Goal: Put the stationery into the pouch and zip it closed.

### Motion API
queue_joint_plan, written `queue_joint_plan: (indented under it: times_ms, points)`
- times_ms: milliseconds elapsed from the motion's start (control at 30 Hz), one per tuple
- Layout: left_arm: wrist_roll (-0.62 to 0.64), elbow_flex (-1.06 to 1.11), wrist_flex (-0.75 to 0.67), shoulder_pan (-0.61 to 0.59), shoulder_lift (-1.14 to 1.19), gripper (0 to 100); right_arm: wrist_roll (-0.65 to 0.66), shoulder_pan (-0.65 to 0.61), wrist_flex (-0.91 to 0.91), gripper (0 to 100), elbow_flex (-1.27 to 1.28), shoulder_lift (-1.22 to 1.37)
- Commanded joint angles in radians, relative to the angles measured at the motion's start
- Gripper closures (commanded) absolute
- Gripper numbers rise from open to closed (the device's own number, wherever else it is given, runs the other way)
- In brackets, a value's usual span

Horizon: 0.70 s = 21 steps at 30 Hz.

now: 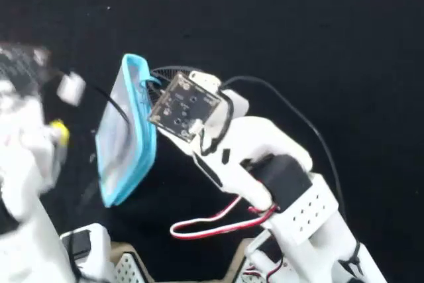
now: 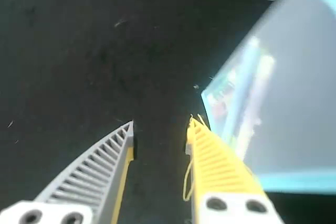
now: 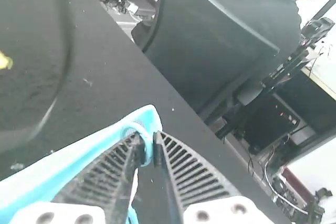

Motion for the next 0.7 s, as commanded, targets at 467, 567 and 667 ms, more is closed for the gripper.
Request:
queue_joint_plan:
  times_ms: [467,567,667]
  points:
    - [0.183,0.369,0.009,0.481,-0.671,71,0.006,0.012,0.14,98.8,-0.239,0.101]
    - [0.249,0.387,0.009,0.598,-0.72,71,0.006,0.012,0.14,98.8,-0.239,0.101]
    - [0.292,0.461,-0.008,0.67,-0.726,71,0.006,0.012,0.14,98.8,-0.239,0.101]
